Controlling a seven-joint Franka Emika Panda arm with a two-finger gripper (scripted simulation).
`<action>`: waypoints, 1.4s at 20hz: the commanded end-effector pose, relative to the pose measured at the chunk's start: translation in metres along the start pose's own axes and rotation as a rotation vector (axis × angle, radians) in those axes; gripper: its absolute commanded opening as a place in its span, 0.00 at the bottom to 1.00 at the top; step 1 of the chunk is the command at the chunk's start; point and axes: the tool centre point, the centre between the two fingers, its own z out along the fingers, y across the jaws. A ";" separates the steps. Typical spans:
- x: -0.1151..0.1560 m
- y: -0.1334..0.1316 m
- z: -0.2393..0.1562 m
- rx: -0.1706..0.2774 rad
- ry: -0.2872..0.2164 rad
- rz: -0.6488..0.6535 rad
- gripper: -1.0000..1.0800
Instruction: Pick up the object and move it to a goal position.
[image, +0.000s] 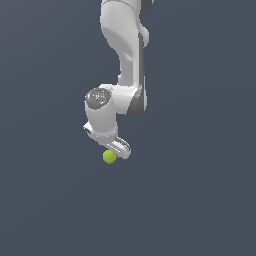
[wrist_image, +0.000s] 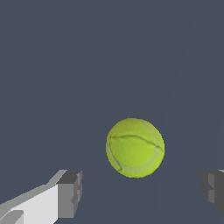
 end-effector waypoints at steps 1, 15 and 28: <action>0.003 0.003 0.005 -0.001 0.002 0.033 0.96; 0.005 0.006 0.033 -0.003 0.003 0.053 0.96; 0.006 0.006 0.058 -0.003 0.004 0.056 0.00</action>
